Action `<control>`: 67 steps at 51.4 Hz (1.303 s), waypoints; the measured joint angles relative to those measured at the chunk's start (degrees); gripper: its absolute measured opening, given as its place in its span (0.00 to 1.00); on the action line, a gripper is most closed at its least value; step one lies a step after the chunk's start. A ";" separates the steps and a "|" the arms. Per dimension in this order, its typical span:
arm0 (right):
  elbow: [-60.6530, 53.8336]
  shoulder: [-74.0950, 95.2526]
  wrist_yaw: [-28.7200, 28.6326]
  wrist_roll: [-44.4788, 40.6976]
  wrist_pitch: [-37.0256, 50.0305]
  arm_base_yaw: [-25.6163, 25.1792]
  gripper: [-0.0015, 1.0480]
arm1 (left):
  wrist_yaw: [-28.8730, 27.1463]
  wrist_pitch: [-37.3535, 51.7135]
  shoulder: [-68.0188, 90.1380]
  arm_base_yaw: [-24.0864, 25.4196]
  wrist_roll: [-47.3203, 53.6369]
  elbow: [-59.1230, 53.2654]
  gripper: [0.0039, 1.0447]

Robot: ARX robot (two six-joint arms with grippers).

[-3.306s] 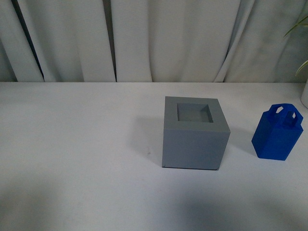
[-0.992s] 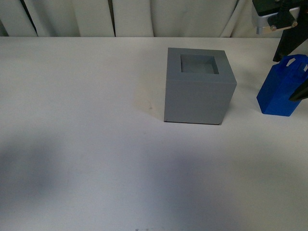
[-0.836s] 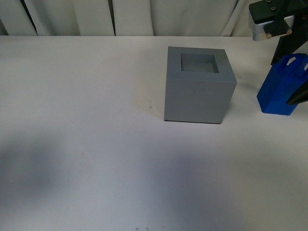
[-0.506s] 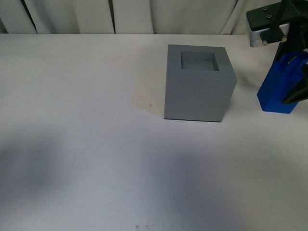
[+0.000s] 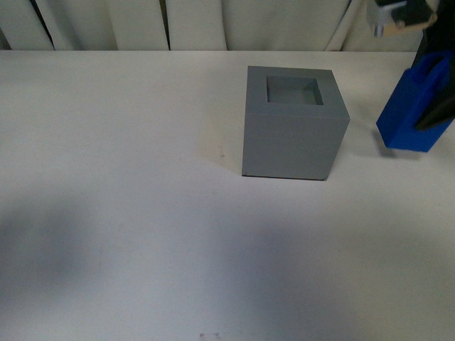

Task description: Insert blue part into gray base

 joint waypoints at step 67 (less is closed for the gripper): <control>12.31 0.17 -0.79 8.46 -6.19 15.23 0.46 | 0.00 0.00 0.00 0.00 0.00 0.00 0.94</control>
